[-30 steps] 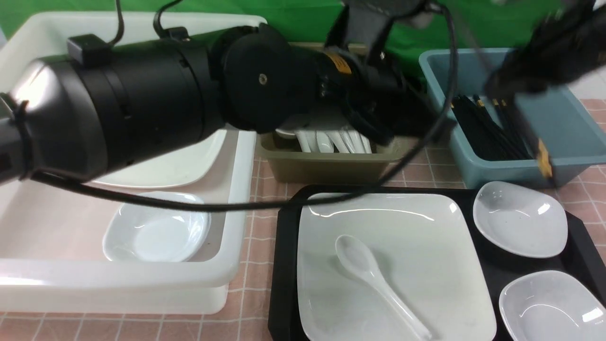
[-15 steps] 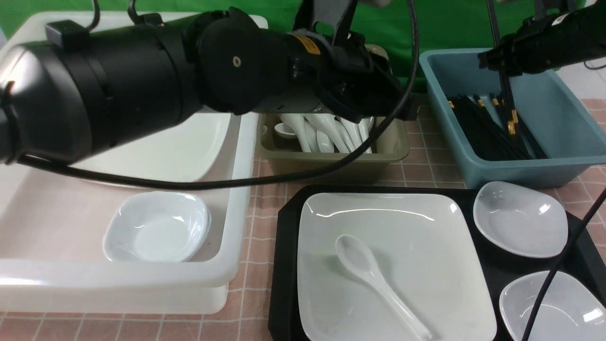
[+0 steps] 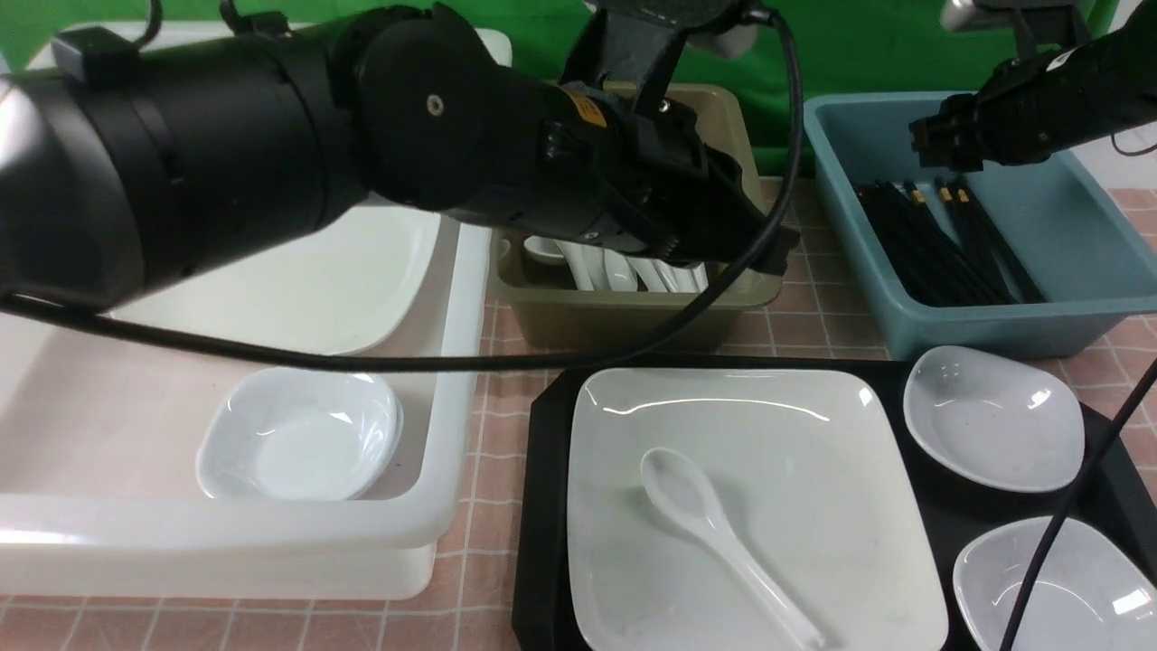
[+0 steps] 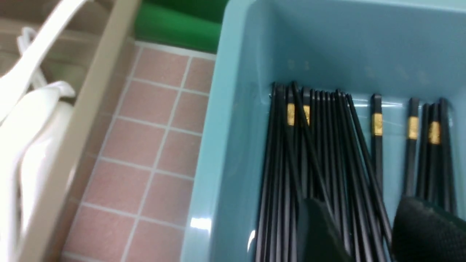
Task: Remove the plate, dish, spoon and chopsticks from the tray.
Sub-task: Use the left arm to grab a soup spoon from the plate
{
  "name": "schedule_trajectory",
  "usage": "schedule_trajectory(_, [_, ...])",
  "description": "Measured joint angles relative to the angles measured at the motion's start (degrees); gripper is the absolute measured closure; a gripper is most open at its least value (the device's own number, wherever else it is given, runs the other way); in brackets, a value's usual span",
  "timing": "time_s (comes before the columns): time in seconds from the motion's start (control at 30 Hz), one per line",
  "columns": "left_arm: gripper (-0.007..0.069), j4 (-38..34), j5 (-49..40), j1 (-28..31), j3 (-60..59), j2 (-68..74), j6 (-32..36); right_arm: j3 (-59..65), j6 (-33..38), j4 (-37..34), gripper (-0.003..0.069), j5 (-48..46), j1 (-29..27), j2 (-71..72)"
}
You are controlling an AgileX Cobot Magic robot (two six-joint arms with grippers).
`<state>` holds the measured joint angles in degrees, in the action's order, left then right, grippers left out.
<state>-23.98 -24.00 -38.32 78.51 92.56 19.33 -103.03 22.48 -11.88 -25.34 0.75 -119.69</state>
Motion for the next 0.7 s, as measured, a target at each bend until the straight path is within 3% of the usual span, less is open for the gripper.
schedule_trajectory(0.13, [0.0603, 0.11, -0.94, 0.00, 0.00, -1.97, 0.00, -0.56, -2.50, 0.10, 0.0375, -5.59, 0.00, 3.55])
schedule_trajectory(0.3, [0.0603, 4.44, -5.36, 0.00, 0.00, -5.72, -4.12, -1.81, -4.62, 0.13, 0.0620, -23.86, 0.00, 12.46])
schedule_trajectory(0.43, [0.0603, 10.18, -8.39, 0.00, 0.00, -8.42, -10.72, -1.81, -5.15, 0.13, 0.0629, -33.04, 0.00, 20.77])
schedule_trajectory(0.7, [0.0603, 15.70, -16.67, 0.00, 0.00, -13.47, -13.95, 5.03, -5.27, 0.13, 0.0629, -33.97, 0.00, 39.27])
